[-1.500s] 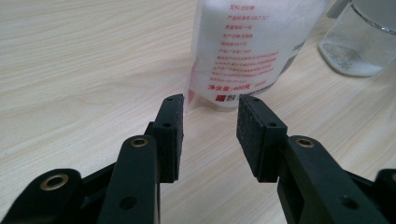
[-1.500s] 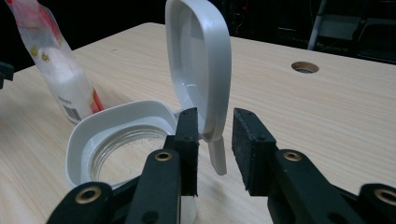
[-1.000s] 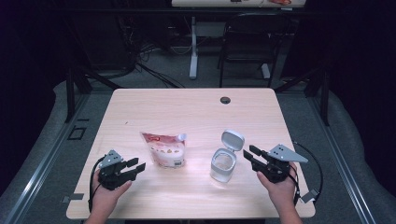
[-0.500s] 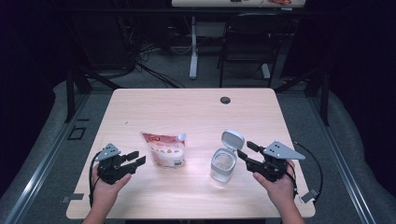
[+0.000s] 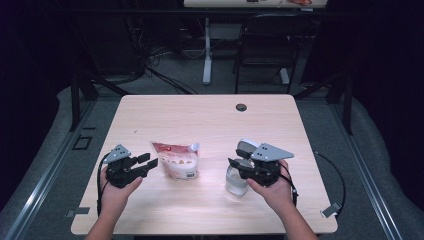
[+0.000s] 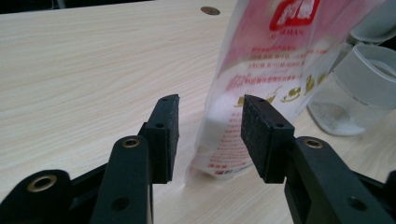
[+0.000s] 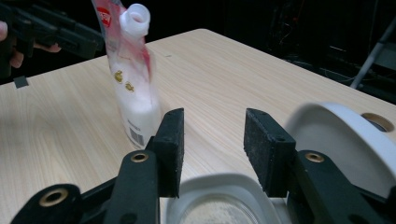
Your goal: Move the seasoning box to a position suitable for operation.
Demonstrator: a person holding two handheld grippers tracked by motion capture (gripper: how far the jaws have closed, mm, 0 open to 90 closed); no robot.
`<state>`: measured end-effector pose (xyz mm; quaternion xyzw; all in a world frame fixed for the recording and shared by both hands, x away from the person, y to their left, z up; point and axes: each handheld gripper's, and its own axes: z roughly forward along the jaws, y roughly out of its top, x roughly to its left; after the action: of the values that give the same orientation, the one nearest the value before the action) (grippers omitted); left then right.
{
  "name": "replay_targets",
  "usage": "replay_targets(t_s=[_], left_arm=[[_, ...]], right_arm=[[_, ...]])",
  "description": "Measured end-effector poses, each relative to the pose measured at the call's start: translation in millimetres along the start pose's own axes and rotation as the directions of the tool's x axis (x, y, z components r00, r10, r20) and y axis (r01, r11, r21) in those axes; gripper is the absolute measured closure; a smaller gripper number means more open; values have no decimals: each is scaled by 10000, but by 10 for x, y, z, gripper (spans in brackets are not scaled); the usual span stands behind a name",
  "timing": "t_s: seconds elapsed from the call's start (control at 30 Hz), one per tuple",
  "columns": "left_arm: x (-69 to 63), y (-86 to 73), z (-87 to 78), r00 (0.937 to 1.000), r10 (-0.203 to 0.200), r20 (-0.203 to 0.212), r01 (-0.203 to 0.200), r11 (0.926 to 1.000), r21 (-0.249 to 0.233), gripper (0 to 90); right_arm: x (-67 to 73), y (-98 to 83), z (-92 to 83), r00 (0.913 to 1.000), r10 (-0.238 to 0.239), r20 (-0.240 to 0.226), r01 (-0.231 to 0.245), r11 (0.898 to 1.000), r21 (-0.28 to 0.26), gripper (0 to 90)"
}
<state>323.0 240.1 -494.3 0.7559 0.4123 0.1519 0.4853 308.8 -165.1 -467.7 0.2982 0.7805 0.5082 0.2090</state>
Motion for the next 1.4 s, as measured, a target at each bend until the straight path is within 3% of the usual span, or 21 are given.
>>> replay_targets(t_s=[0.23,0.5,0.77,1.13,1.4], left_arm=[[-6,65,15,9998,177,53,-177,9998,-47,530],[-26,162,59,9991,364,203,-363,9993,-26,528],[-26,200,106,9990,256,379,-258,9997,39,550],[-90,205,119,9970,608,470,-611,9981,45,606],[-86,194,111,9969,618,486,-618,9981,-5,626]], right_arm=[[111,85,234,9987,-310,-398,315,9994,116,576],[161,144,410,9973,-272,-685,281,9995,121,563],[178,156,519,9961,-127,-868,133,9999,69,562],[214,162,623,9943,29,-1067,-19,9999,99,580],[278,179,709,9928,10,-1196,8,9999,149,579]])
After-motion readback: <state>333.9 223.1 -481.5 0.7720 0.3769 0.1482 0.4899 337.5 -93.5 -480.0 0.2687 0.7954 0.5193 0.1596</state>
